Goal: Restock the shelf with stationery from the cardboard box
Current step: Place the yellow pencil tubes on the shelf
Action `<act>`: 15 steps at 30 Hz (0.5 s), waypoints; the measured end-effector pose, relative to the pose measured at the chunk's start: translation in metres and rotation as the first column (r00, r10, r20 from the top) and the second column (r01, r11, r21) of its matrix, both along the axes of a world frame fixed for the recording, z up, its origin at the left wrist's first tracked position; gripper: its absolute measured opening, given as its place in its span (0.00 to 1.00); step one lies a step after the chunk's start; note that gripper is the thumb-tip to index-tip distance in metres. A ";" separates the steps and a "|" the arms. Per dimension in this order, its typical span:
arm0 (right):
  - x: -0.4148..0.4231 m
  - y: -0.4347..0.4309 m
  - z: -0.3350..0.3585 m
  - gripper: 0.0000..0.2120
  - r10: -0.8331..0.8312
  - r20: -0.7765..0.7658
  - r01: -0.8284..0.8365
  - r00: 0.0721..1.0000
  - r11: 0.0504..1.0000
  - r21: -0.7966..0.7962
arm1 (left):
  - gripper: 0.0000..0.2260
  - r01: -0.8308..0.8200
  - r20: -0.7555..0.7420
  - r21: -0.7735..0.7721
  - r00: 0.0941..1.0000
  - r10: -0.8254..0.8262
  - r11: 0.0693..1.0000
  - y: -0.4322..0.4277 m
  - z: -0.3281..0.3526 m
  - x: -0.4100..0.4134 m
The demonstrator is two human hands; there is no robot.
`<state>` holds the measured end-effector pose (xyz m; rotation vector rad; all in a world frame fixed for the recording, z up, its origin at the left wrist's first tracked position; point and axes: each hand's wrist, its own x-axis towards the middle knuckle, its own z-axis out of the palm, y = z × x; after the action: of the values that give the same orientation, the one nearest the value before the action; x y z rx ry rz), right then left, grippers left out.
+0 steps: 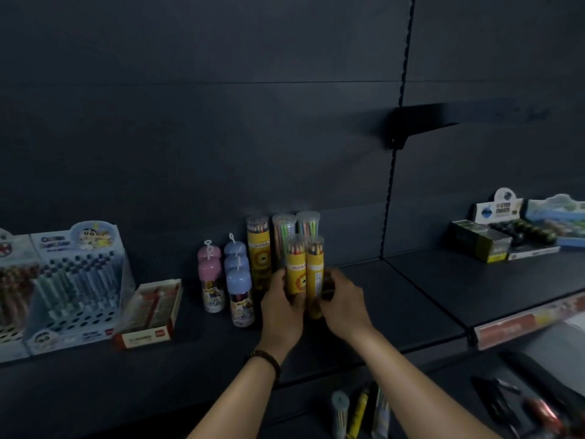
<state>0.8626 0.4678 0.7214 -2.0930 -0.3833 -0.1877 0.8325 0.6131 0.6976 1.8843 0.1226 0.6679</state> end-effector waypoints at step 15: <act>-0.064 0.007 0.004 0.28 -0.258 -0.174 0.274 0.950 0.959 0.072 | 0.26 0.076 -0.175 0.194 0.984 -0.042 0.978 -0.003 0.007 -0.083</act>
<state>0.7985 0.4747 0.7251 -2.0423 0.0092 -0.1875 0.7497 0.6099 0.7047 2.1300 0.1116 0.4922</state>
